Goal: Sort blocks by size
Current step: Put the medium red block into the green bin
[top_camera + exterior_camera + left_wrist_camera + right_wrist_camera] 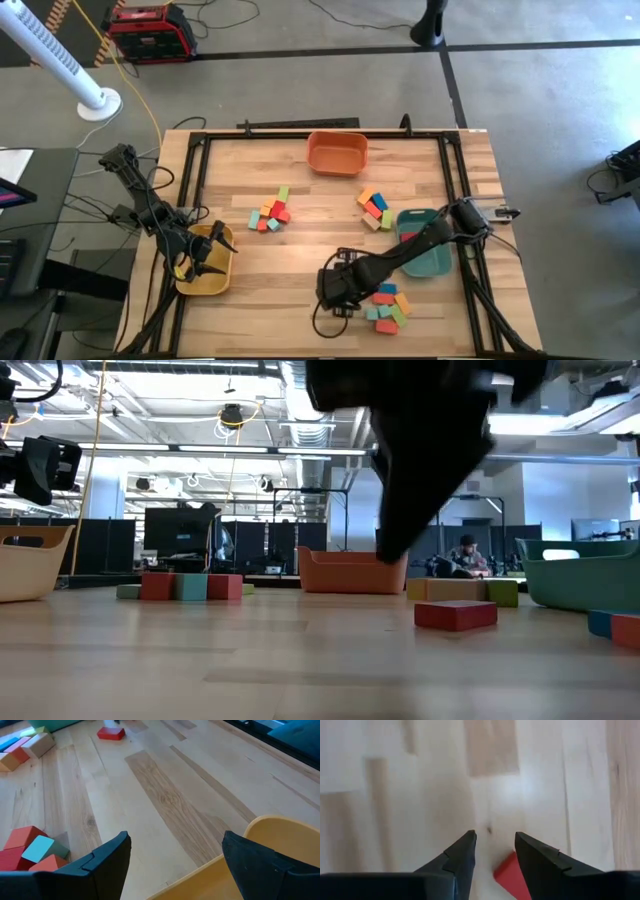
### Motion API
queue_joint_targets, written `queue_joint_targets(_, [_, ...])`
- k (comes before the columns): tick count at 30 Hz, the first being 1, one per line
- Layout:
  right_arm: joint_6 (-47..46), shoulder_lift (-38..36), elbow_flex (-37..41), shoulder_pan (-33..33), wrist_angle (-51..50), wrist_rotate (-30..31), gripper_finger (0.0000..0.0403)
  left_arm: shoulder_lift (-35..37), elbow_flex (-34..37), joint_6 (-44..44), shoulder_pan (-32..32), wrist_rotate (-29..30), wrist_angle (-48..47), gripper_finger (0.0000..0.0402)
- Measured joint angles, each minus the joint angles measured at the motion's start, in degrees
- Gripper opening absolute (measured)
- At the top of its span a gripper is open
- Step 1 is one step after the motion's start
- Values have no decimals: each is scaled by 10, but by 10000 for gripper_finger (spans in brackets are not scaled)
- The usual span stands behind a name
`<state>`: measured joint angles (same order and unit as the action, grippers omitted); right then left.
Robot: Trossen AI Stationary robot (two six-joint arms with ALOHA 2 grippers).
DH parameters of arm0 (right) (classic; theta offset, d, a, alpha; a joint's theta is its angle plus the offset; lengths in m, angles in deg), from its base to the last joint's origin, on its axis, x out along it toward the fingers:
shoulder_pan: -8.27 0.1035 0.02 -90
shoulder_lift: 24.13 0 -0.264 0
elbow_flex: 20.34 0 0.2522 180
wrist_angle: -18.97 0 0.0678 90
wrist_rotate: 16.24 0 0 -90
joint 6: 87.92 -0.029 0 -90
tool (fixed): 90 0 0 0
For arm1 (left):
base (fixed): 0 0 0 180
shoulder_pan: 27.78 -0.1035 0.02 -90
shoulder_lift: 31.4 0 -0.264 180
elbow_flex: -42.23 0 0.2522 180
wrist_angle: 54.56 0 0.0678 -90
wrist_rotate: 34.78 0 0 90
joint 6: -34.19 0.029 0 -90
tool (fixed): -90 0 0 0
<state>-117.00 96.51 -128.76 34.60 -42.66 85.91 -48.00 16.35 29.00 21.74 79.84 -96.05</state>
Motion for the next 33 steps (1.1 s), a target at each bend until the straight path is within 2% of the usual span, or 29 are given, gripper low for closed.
queue_joint_targets(6, [51,-1,-23,4,-61,3,199,0,0,0,0,0,0,301])
queue_joint_targets(12, [81,0,-3,8,-128,8,253,0,0,0,0,0,0,301])
queue_joint_targets(16, [130,3,3,5,-137,9,273,0,0,0,0,0,0,301])
queue_joint_targets(23, [195,5,38,-15,-117,-8,276,0,0,0,0,0,0,301])
queue_joint_targets(33, [212,5,78,-39,-60,-44,266,0,0,0,0,0,0,301])
